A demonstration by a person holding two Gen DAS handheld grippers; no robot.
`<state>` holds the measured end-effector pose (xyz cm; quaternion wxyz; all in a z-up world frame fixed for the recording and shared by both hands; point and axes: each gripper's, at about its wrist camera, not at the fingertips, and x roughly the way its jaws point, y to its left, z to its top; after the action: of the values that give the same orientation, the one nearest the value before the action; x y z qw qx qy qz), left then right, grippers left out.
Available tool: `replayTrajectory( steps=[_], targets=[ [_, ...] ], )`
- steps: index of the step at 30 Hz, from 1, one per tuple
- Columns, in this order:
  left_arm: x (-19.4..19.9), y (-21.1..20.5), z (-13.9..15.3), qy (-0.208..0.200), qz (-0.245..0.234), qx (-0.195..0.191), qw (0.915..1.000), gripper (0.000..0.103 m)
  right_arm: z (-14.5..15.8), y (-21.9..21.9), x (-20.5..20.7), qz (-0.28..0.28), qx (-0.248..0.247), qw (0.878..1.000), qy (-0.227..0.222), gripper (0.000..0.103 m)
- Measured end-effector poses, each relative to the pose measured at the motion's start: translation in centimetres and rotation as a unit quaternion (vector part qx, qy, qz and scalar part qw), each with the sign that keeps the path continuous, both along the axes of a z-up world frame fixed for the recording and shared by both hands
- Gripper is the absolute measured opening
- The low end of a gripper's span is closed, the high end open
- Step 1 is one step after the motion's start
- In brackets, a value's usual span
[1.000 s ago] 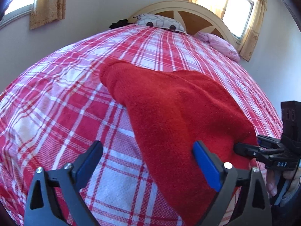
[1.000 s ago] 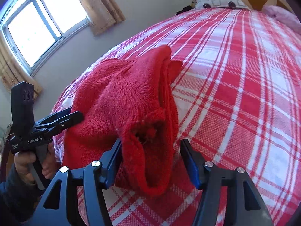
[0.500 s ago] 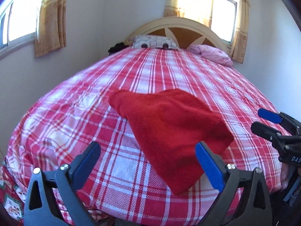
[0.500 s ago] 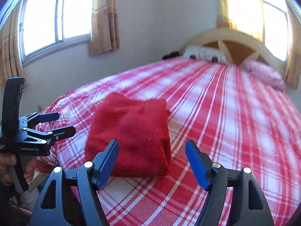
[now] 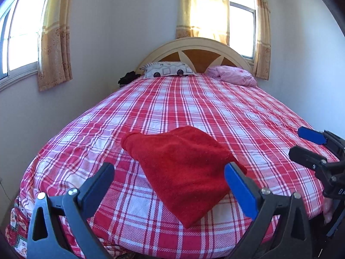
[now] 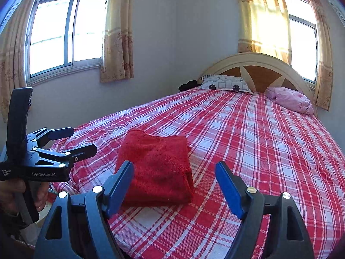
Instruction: Fold small clothes
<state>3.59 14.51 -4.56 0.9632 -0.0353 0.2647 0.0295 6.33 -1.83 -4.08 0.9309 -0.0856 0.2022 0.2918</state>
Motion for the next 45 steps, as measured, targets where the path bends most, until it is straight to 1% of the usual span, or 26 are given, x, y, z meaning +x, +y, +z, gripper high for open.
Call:
replayTrajectory(
  steps=[10,30,38,41,45],
  targets=[
    [-0.1,-0.1,0.0,-0.002,0.002,-0.001,1.0000,0.103,-0.5,0.0,-0.1,0.004,0.003,1.000,0.006,0.079],
    [-0.2,0.0,0.1,-0.004,0.005,-0.001,1.0000,0.103,-0.2,0.1,-0.6,0.007,0.008,1.000,-0.002,0.079],
    [-0.1,0.1,0.5,-0.003,0.009,0.012,0.9999,0.103,-0.1,-0.2,-0.7,0.005,0.010,1.000,-0.007,0.079],
    [-0.3,0.0,0.7,-0.012,0.015,0.018,0.9997,0.103,0.0,-0.2,-0.8,0.003,0.011,1.000,-0.011,0.079],
    [-0.4,0.2,1.0,-0.017,0.016,0.005,0.9997,0.103,0.0,-0.3,-1.1,0.002,0.012,1.000,-0.014,0.079]
  ],
)
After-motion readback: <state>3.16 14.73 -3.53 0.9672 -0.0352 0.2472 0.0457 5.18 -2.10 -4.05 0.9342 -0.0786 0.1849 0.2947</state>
